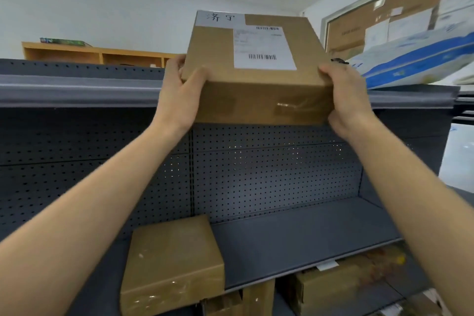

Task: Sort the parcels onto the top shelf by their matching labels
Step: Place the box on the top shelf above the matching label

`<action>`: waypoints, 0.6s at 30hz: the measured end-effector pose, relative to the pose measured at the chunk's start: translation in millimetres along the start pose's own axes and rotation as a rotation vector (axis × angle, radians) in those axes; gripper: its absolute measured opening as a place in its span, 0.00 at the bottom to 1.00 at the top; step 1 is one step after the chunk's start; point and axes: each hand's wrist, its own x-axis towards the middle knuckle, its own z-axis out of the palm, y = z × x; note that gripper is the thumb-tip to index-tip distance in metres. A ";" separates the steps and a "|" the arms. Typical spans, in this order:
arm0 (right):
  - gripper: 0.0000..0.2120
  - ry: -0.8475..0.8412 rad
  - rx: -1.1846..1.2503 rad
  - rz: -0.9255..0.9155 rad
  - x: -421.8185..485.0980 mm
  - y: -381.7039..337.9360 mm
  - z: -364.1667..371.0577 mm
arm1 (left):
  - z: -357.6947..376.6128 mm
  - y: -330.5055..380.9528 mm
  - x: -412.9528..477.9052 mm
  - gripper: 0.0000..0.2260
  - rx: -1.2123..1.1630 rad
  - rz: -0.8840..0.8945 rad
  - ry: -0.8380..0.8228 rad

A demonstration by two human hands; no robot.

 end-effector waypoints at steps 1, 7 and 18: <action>0.16 -0.027 -0.011 0.011 12.3 -8.4 1.9 | 1.8 4.2 13.3 0.24 -0.008 -0.027 -0.012; 0.15 -0.132 -0.148 0.066 79.0 -24.9 17.2 | 8.6 17.0 77.5 0.21 -0.049 -0.192 -0.102; 0.23 -0.077 -0.301 0.156 149.4 6.7 31.9 | 39.5 3.9 129.4 0.28 0.015 -0.301 -0.170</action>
